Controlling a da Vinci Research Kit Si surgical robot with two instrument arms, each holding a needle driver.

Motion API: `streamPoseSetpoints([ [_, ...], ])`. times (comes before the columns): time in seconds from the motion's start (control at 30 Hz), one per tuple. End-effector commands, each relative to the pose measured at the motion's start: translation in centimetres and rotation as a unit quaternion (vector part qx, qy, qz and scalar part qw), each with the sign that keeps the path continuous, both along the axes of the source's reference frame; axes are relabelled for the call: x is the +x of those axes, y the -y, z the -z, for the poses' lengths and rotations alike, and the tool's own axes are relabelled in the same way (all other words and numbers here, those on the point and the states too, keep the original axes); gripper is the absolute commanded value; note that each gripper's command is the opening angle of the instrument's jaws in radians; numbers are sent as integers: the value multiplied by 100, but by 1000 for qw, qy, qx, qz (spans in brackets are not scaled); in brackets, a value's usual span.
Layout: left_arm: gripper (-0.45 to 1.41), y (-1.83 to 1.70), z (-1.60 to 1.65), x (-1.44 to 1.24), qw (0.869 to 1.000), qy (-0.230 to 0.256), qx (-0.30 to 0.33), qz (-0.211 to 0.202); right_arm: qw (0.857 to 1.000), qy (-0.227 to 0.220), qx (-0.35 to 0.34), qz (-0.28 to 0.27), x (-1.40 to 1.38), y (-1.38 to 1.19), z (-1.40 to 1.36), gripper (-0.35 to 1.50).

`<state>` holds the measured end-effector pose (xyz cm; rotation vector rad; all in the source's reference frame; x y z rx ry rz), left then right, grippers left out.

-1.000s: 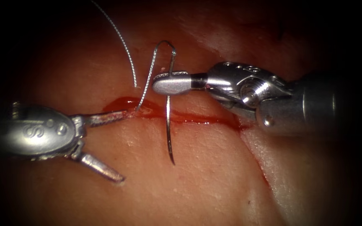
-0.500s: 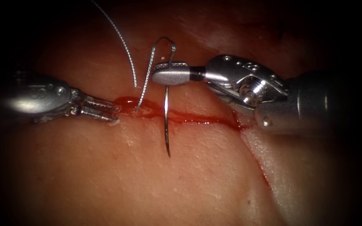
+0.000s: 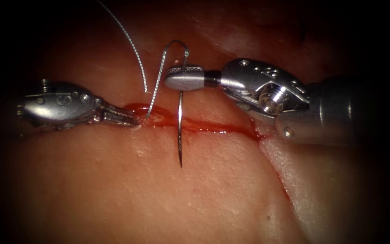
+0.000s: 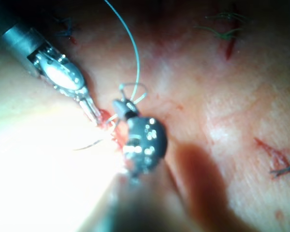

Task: Wound Closure

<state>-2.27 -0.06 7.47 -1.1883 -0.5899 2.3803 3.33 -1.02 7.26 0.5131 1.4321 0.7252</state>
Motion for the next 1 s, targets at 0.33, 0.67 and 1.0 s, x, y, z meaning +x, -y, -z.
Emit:
streamPoseSetpoints([
  [0.33, -33, -18, -31, -13, 1000, -24, 18, -9, 999, 14, -52, 3, 12, -2, -5, -35],
  [0.67, -35, -2, -67, -11, 998, -42, 37, -21, 989, 53, -138, -15, 17, -26, -22, -35],
  [1.0, -45, 11, -76, -9, 998, -41, 39, -27, 978, 82, -188, -34, 22, -39, -37, -35],
])
